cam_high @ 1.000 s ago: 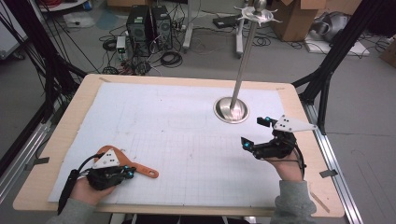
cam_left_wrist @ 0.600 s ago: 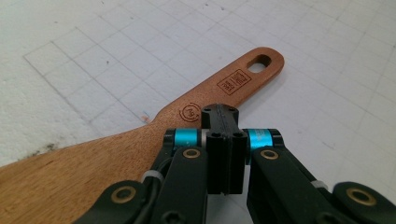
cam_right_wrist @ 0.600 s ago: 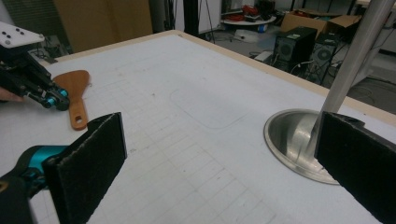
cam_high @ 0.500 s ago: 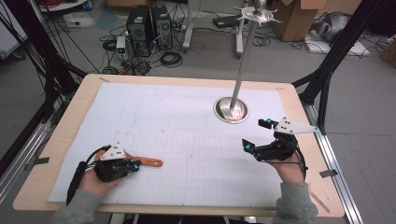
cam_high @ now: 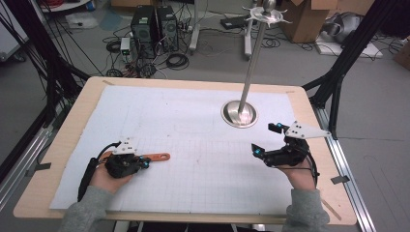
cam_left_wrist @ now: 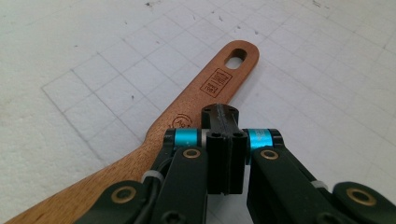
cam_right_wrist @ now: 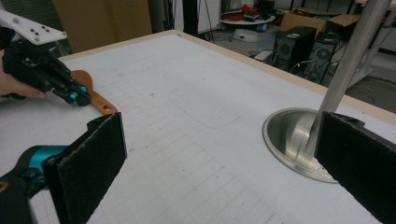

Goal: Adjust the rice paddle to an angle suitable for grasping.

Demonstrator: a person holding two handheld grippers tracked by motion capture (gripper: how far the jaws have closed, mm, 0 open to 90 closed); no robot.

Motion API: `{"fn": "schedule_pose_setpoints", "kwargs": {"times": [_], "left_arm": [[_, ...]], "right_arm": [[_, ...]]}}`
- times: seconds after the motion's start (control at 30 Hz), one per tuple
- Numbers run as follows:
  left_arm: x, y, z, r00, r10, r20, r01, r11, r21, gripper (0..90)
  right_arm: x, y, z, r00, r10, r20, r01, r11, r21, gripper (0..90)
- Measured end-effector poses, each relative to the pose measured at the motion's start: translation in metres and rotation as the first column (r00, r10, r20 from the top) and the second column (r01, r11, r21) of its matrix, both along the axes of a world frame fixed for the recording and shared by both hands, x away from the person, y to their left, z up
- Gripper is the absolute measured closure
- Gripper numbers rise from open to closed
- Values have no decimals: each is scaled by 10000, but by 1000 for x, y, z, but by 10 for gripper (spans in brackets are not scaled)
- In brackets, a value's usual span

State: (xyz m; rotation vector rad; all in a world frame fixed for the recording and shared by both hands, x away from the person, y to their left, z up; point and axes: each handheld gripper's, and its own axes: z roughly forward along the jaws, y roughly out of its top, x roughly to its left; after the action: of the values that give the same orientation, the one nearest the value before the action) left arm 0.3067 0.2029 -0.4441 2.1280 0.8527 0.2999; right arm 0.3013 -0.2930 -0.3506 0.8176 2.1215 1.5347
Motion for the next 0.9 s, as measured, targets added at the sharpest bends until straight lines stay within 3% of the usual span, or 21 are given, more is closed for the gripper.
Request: {"fn": "schedule_pose_setpoints", "kwargs": {"times": [0.23,0.3,0.43,0.7,0.9], "left_arm": [[3,-2,1,9996,265,47,-265,9996,-14,895],[4,1,4,9996,286,17,-285,9994,-188,895],[7,14,14,9989,428,212,-424,9989,-216,894],[20,44,27,9925,1134,447,-1134,9935,-42,894],[34,65,23,9852,1707,175,-1707,9853,13,894]], "right_arm": [[0,2,0,9999,62,-84,-62,10000,-27,9],[0,1,0,10000,59,-77,-59,10000,9,9],[0,-1,1,9999,126,-72,-124,9996,267,9],[1,1,0,9998,180,-83,-179,9996,214,9],[1,2,0,9996,223,-153,-220,9996,191,9]]}}
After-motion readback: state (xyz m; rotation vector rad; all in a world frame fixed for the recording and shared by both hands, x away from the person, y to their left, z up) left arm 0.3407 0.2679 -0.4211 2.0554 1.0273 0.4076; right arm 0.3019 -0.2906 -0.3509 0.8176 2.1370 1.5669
